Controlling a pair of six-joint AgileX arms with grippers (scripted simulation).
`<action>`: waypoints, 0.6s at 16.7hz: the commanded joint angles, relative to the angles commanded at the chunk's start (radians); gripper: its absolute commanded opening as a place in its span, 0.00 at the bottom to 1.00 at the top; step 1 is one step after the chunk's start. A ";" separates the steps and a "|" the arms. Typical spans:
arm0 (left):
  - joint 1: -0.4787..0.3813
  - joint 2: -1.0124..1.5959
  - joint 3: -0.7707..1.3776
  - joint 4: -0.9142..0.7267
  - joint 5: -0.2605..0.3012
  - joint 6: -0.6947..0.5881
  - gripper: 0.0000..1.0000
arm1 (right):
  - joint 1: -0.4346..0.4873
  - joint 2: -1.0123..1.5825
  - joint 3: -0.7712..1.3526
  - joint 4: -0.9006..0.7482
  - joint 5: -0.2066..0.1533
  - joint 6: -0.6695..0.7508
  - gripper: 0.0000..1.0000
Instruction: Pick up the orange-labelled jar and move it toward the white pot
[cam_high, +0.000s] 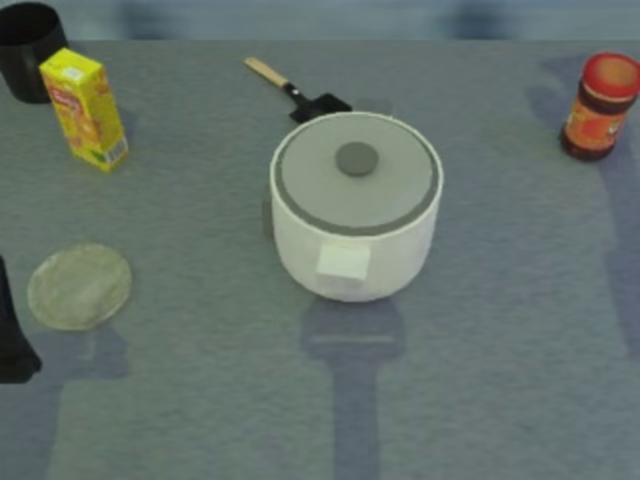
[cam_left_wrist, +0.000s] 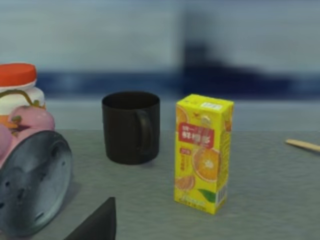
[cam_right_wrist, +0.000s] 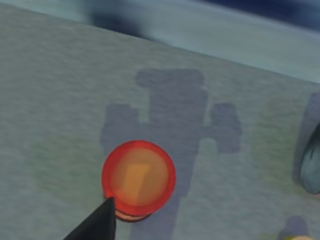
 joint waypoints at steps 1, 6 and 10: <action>0.000 0.000 0.000 0.000 0.000 0.000 1.00 | 0.004 0.090 0.079 -0.035 -0.006 -0.016 1.00; 0.000 0.000 0.000 0.000 0.000 0.000 1.00 | 0.027 0.467 0.350 -0.197 -0.034 -0.085 1.00; 0.000 0.000 0.000 0.000 0.000 0.000 1.00 | 0.040 0.608 0.429 -0.273 -0.047 -0.114 1.00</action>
